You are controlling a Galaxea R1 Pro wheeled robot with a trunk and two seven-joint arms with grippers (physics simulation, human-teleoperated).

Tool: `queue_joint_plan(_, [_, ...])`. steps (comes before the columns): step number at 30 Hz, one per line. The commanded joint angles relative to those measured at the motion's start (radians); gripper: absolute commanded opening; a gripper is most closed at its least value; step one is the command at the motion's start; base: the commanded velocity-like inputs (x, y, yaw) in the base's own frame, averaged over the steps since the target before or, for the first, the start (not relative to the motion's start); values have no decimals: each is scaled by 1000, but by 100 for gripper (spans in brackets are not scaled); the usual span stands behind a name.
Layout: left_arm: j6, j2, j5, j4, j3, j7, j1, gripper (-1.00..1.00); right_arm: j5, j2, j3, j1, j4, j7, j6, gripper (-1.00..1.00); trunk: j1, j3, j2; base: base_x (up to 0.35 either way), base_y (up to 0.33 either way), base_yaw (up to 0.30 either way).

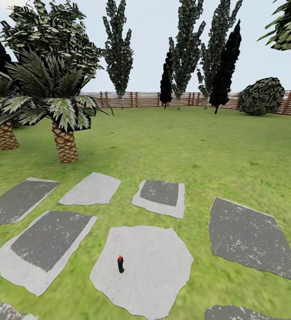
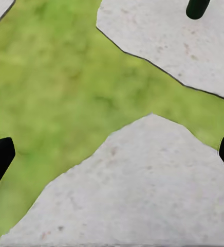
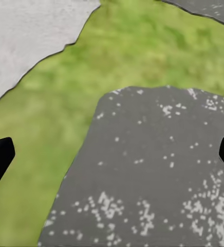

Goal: Pick up the pesticide atomizer in the garden and spray insectifuge to fully cover both potted plants in the garden.

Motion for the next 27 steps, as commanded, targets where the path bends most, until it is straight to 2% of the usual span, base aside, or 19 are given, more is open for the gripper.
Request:
queue_joint_plan(1, [-4, 0, -1, 1, 3, 0, -1, 100, 1, 0, 0, 0, 1, -2, -3, 100, 0, -1, 0, 0, -297, 279])
queue_joint_plan(11, [-4, 1, 1, 1, 3, 1, -1, 100, 1, 0, 1, 0, 1, -2, -2, 100, 0, -1, 0, 16, -298, 279])
queue_joint_plan(27, [-4, 3, 3, 1, 7, 1, 1, 100, 1, 0, 1, 0, 1, -2, -2, 100, 0, -1, 0, 106, -284, 279])
